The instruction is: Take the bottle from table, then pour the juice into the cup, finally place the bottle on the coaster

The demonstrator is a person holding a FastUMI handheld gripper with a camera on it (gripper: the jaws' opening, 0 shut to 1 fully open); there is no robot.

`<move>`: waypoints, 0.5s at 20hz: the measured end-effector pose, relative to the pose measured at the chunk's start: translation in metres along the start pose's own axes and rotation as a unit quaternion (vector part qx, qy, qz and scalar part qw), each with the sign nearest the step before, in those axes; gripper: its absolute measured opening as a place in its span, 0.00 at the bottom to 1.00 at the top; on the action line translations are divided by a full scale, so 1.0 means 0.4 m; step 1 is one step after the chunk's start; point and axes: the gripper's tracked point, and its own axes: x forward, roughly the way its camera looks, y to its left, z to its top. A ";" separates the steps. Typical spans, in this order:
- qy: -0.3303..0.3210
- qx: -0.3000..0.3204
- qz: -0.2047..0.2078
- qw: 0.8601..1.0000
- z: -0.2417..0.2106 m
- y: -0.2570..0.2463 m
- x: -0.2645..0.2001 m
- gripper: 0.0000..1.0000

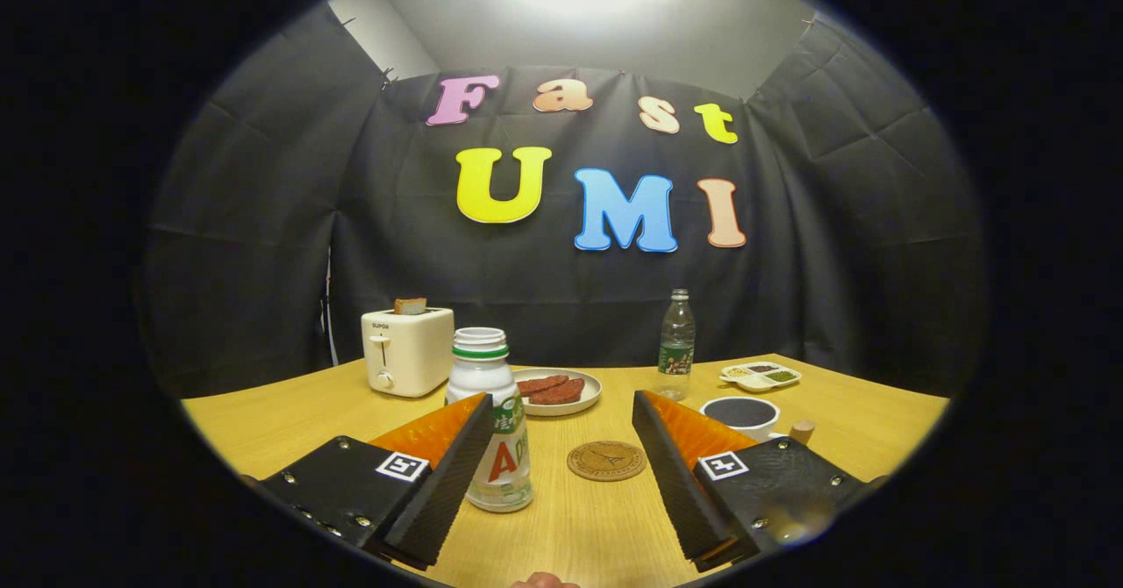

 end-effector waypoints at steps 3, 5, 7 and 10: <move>0.008 -0.013 0.021 1.000 -0.023 0.059 0.019 0.96; 0.013 -0.018 0.029 0.999 -0.035 0.089 0.037 0.96; 0.015 -0.015 0.031 0.999 -0.044 0.110 0.059 0.96; 0.028 -0.017 0.022 0.999 -0.071 0.129 0.098 0.96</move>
